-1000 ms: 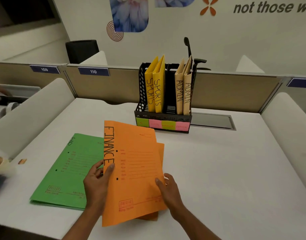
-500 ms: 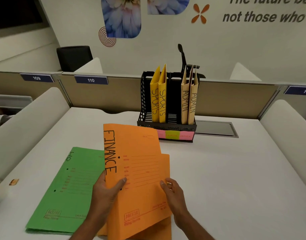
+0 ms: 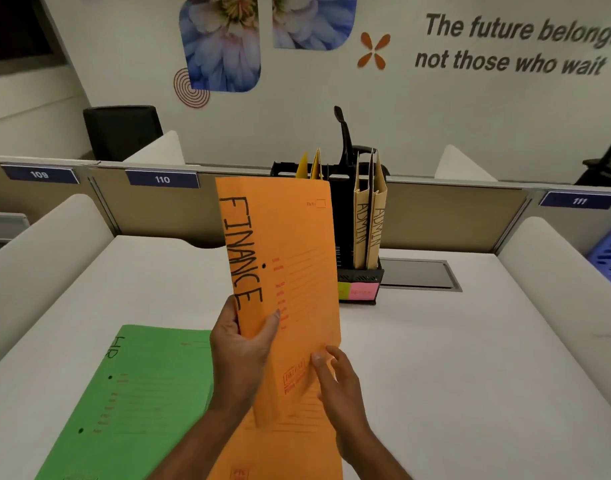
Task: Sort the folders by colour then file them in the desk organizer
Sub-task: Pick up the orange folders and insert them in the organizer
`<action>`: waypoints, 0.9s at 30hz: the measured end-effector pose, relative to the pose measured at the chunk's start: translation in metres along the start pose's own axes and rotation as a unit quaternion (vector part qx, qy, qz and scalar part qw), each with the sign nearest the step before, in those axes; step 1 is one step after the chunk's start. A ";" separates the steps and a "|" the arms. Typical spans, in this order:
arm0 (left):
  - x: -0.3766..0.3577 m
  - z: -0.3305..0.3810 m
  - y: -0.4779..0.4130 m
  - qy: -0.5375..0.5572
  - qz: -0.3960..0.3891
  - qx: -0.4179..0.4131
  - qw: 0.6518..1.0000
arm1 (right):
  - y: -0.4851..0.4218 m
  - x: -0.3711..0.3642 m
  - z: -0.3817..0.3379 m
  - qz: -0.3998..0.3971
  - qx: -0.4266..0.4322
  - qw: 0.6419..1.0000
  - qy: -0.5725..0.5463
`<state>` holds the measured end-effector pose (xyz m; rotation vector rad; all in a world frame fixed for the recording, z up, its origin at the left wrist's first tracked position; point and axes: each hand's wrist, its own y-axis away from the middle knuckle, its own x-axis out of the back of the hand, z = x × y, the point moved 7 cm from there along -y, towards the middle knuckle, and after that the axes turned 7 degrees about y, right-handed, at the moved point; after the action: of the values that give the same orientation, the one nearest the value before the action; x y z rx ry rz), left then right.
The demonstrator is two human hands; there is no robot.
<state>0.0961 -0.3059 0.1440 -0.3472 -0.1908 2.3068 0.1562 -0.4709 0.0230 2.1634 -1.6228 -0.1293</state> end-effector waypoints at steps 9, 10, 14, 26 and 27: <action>-0.065 0.026 -0.044 -0.006 0.001 -0.071 0.997 | -0.030 0.003 -0.089 0.009 0.091 0.993 -0.075; -0.071 0.028 -0.050 -0.010 -0.008 -0.077 0.997 | -0.036 0.005 -0.096 0.014 0.095 0.992 -0.080; -0.092 0.025 -0.070 -0.033 -0.062 -0.084 0.994 | -0.064 0.011 -0.119 0.024 0.102 0.989 -0.101; -0.141 -0.020 -0.148 -0.186 -0.203 -0.049 0.960 | -0.173 0.011 -0.168 0.058 0.129 0.983 -0.117; -0.142 -0.024 -0.146 -0.200 -0.209 -0.044 0.956 | -0.173 0.009 -0.169 0.051 0.138 0.981 -0.124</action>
<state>0.2971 -0.3089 0.1837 0.1166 -0.5183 1.9253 0.3686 -0.3936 0.1093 2.3361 -1.9921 -0.1566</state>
